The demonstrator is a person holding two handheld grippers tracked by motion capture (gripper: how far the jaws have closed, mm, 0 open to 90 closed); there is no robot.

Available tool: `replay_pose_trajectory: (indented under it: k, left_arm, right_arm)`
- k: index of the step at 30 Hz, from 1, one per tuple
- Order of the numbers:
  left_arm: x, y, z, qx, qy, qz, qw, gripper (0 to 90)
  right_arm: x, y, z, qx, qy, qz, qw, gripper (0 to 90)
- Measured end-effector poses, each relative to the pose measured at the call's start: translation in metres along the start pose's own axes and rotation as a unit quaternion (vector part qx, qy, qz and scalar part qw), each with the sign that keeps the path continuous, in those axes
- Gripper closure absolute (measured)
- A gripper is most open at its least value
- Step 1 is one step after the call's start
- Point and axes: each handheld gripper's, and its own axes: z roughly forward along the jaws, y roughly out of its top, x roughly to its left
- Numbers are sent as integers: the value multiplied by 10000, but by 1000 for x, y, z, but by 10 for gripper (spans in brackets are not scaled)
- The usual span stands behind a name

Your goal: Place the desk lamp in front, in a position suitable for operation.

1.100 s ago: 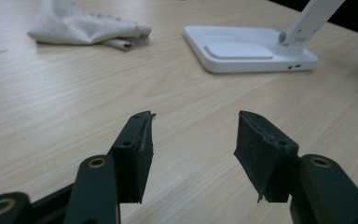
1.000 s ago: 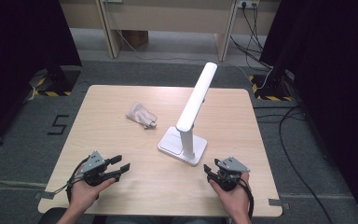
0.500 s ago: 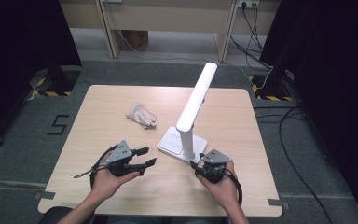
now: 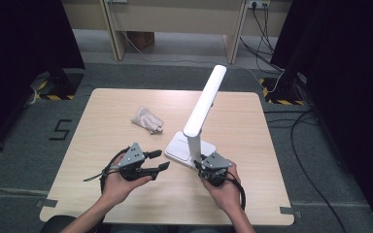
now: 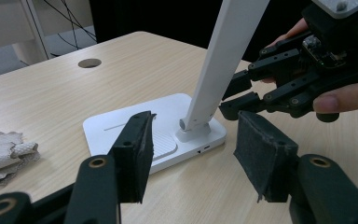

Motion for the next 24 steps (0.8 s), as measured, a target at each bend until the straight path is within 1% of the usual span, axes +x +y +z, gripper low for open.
replay_pose_trajectory:
  k: [3,6,8,11,14,15,17,19,21,22,24]
  left_arm:
    - [1,2,0,-27,4,15,10000,457]
    - [0,4,1,-37,3,8,10000,454]
    - [0,4,2,-55,7,-3,10000,452]
    - [-1,5,3,-53,12,37,10000,447]
    - [-3,10,4,-91,37,79,9999,436]
    - [-3,12,5,-103,59,86,9999,432]
    - [-4,15,5,-146,102,122,9998,422]
    - [-4,17,4,-169,137,149,9997,412]
    - [-5,19,3,-231,158,169,9995,404]
    - [-5,19,2,-242,175,198,9994,401]
    - [-5,20,1,-248,192,197,9993,395]
  right_arm:
    - [-1,-1,0,1,25,54,10000,697]
    - [-1,0,0,-6,-9,-45,10000,728]
    - [-1,0,0,-23,-28,-45,10000,763]
    - [1,1,0,-4,-29,-71,10000,771]
    - [5,4,1,14,37,-155,9999,776]
    - [8,5,2,41,46,-119,9999,776]
    - [13,8,4,55,47,-181,9998,775]
    - [18,11,6,34,103,-231,9997,772]
    - [25,15,10,17,172,-263,9995,759]
    - [29,17,12,-7,183,-309,9994,748]
    - [35,22,16,11,225,-323,9992,726]
